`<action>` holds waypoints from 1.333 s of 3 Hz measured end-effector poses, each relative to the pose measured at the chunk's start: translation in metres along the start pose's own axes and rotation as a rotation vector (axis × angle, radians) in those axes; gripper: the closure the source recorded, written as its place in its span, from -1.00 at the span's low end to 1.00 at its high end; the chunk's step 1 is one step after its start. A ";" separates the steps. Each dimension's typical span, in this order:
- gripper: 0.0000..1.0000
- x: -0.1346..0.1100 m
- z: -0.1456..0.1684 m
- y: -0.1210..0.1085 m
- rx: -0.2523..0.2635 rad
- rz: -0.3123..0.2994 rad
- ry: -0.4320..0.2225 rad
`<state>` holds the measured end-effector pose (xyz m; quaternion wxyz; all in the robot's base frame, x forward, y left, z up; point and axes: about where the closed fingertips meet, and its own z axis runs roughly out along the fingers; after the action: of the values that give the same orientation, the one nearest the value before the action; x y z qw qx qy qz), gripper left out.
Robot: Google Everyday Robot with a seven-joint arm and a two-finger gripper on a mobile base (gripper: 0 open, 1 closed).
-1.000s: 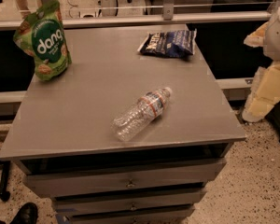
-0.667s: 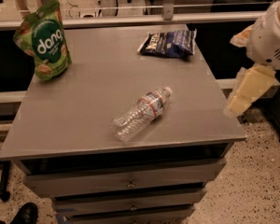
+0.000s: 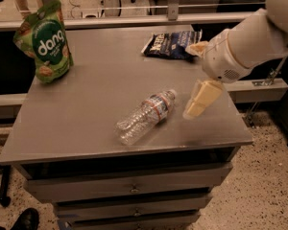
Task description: Move water bottle near blue chip bag
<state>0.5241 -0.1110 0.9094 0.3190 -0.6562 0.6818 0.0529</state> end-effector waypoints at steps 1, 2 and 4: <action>-1.00 -0.019 0.035 0.001 -0.044 -0.072 -0.097; -1.00 -0.032 0.058 0.005 -0.092 -0.110 -0.141; -0.66 -0.039 0.090 0.021 -0.204 -0.150 -0.133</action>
Offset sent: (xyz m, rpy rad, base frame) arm 0.0207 0.0829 -0.0491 0.1155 0.0363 0.2622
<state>0.5346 -0.0307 0.8507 0.2979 -0.7295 0.5993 0.1412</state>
